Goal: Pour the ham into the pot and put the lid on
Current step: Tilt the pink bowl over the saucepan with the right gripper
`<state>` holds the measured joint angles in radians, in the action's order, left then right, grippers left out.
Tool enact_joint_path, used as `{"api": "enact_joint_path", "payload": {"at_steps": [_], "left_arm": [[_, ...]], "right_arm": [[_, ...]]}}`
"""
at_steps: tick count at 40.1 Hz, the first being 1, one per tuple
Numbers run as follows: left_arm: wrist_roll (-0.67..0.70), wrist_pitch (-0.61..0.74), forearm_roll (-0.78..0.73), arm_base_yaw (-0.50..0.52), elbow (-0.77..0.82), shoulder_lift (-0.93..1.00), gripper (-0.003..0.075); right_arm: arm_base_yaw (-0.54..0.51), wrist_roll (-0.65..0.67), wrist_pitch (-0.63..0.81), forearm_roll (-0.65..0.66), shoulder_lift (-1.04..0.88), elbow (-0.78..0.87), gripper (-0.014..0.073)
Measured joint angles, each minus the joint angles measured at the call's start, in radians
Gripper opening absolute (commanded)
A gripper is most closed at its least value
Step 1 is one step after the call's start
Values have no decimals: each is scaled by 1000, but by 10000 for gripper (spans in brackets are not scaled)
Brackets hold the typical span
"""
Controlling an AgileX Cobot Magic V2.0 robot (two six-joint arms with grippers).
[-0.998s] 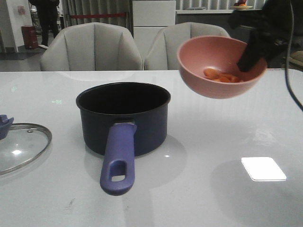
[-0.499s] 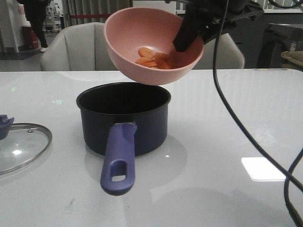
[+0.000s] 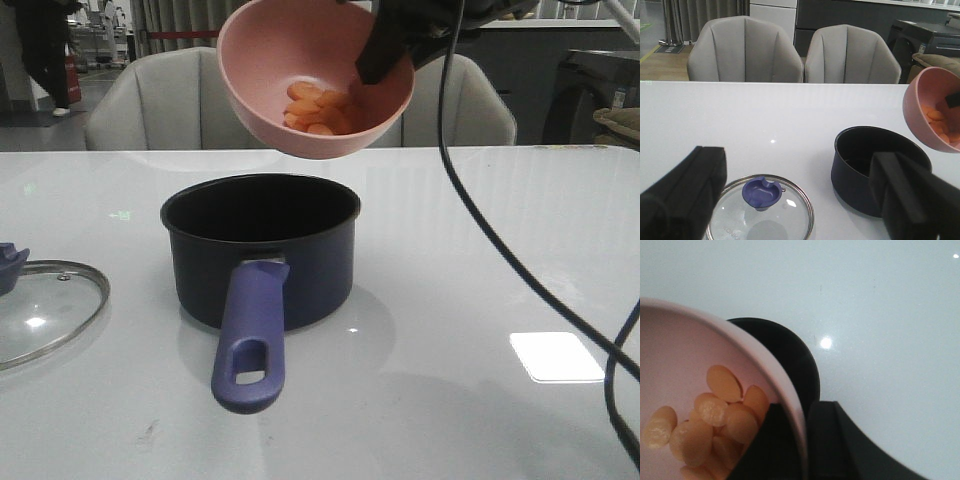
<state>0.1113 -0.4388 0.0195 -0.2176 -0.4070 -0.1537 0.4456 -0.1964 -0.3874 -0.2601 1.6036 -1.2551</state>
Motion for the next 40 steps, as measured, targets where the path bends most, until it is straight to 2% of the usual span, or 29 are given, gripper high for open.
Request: {"api": "enact_joint_path", "payload": {"at_steps": [5, 12, 15, 26, 32, 36, 40], "left_arm": [[0, 0, 0, 0, 0, 0, 617], [0, 0, 0, 0, 0, 0, 617], [0, 0, 0, 0, 0, 0, 617], [0, 0, 0, 0, 0, 0, 617], [0, 0, 0, 0, 0, 0, 617], [0, 0, 0, 0, 0, 0, 617], [0, 0, 0, 0, 0, 0, 617]], "right_arm": [[19, -36, 34, 19, 12, -9, 142], [35, -178, 79, -3, 17, -25, 142], [35, -270, 94, -48, 17, -25, 142], [35, -757, 146, -330, 56, -25, 142], [40, -1009, 226, -478, 75, -25, 142], [41, -1117, 279, -522, 80, -25, 142], [49, -1170, 338, -527, 86, -25, 142]]}}
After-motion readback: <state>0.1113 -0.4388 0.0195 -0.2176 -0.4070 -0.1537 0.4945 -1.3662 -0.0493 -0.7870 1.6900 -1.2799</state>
